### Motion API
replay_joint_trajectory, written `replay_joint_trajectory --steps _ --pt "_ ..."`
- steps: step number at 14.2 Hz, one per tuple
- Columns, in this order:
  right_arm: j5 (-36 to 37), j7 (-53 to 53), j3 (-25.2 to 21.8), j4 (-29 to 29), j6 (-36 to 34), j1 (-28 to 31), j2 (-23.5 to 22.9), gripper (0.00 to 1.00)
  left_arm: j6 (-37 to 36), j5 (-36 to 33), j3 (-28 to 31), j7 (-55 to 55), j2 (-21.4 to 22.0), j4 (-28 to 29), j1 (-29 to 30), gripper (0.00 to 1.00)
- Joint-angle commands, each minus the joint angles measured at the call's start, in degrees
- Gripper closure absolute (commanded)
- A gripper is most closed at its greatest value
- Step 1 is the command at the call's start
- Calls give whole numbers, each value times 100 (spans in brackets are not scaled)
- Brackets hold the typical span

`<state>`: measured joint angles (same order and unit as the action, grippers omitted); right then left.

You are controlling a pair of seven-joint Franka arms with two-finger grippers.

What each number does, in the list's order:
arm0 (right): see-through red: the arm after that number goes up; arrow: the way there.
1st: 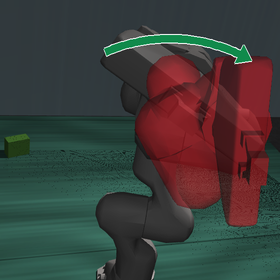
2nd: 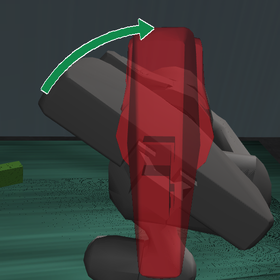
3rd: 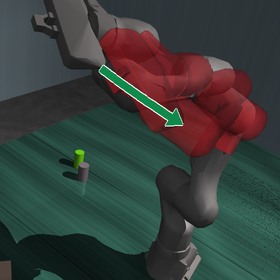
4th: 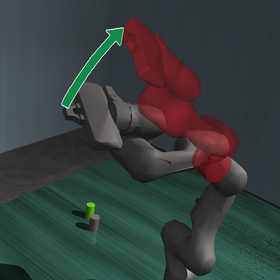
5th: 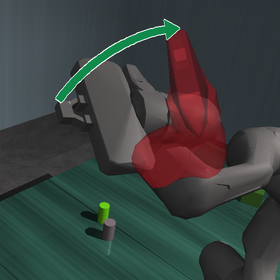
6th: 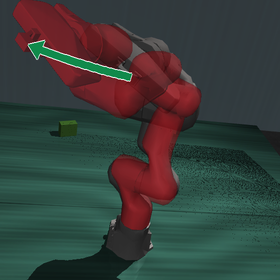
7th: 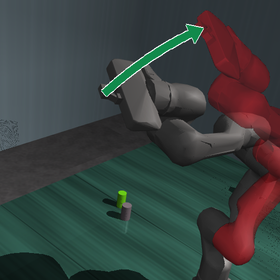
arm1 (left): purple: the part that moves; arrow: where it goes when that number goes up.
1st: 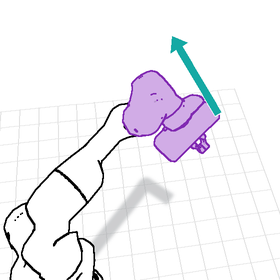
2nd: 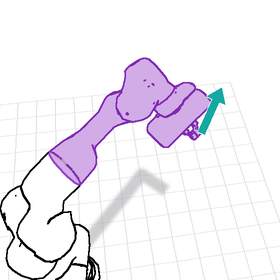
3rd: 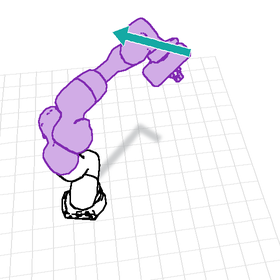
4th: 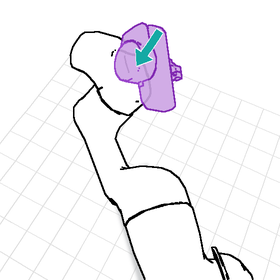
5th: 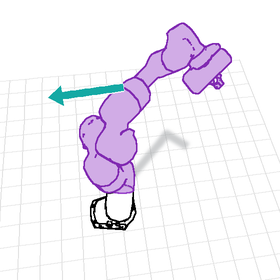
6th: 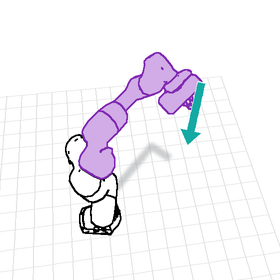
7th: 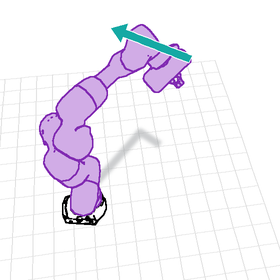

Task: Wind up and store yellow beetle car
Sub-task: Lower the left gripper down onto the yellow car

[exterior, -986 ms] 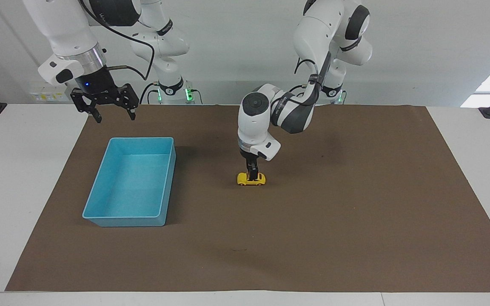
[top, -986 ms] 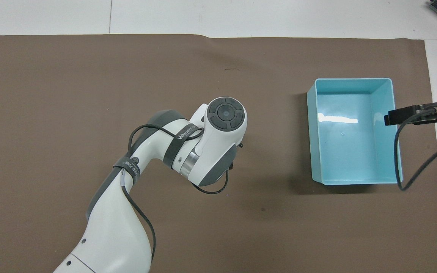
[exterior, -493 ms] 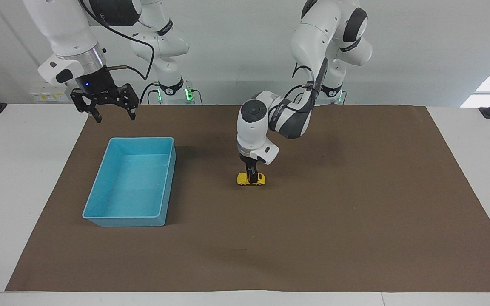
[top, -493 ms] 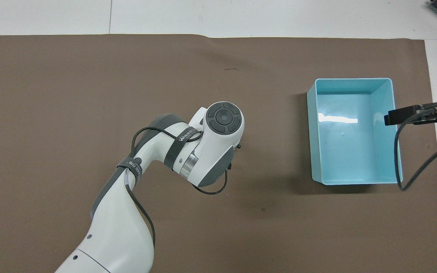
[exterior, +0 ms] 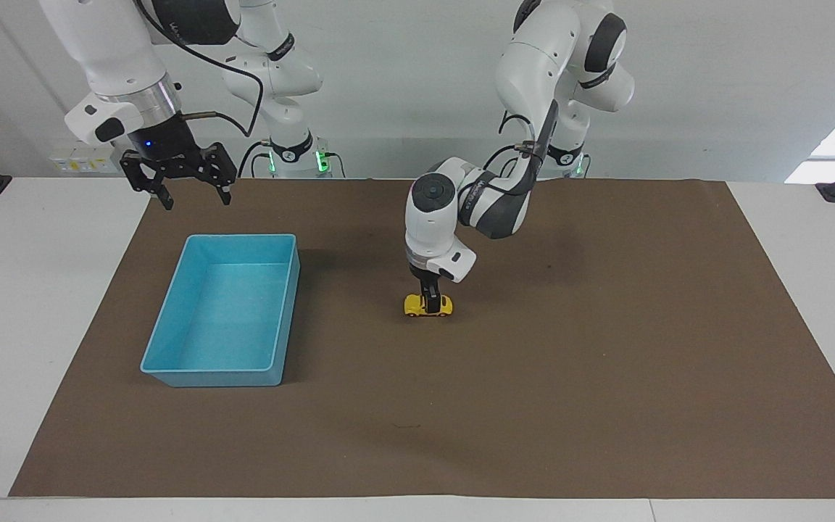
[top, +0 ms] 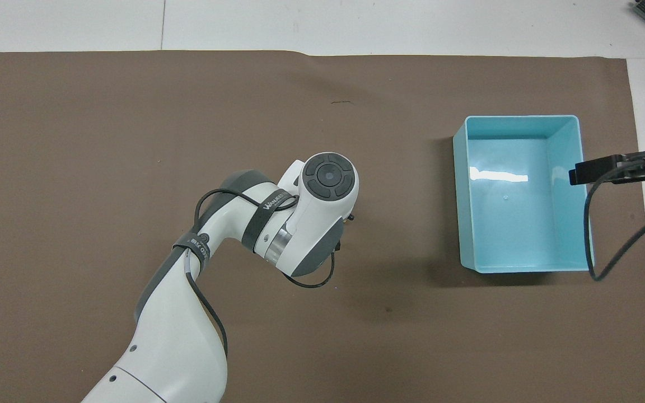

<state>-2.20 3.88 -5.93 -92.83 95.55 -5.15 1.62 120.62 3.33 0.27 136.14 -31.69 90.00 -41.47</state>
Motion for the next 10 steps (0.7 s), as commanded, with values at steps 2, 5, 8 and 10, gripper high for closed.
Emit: replay_joint_trajectory --steps 2,5,8,10 --pt "-123 -124 4 -34 -18 58 67 0 190 -123 43 115 84 185 -37 17" --pt "-123 -133 4 -34 -18 58 67 0 190 -123 43 115 84 220 -20 37" --pt "-123 -124 4 -34 -27 58 67 0 164 -131 43 106 84 229 -11 60" --pt "-123 -124 4 -34 -27 58 67 0 155 -131 52 44 93 290 7 61"
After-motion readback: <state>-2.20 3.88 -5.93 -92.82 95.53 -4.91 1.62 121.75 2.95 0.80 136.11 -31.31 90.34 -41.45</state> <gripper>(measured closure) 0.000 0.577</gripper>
